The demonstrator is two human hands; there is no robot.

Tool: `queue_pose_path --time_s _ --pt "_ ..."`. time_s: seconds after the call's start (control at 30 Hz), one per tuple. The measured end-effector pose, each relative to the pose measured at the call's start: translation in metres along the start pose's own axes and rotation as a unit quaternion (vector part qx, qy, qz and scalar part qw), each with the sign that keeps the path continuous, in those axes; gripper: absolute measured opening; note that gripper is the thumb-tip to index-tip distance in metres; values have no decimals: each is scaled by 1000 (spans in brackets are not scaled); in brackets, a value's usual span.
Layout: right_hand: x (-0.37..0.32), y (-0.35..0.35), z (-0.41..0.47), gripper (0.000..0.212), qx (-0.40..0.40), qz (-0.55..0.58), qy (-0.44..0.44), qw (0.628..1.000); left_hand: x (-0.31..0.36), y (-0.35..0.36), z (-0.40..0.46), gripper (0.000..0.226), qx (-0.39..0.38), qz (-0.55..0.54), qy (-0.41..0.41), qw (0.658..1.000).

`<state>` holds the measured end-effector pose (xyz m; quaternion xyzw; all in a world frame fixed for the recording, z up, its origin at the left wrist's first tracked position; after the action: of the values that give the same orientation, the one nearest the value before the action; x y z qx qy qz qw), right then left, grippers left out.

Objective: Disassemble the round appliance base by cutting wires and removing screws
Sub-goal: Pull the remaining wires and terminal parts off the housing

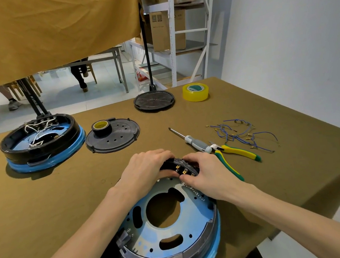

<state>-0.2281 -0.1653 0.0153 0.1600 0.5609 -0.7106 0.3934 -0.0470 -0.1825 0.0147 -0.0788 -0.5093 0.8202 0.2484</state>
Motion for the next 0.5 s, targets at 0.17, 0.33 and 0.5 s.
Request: queue_pose_path --time_s 0.17,0.33,0.5 --pt "2 0 0 31 3 6 4 1000 0 0 0 43 1 -1 1 1000" --pt "4 1 1 34 -5 11 -3 1000 0 -1 0 42 -2 5 14 1000" --pt "7 -1 2 43 -17 -8 5 1000 -6 -3 1 36 1 -41 -4 999"
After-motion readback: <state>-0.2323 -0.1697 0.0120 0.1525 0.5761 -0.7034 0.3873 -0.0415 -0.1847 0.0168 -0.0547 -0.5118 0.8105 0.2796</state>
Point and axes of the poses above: each hand's wrist, its own z-axis towards the middle knuckle, its own y-axis out of the palm, x = y × z, the point moved 3 cm from there along z, towards the middle knuckle, and after that the axes turned 12 degrees about x, right-handed, at the moved point
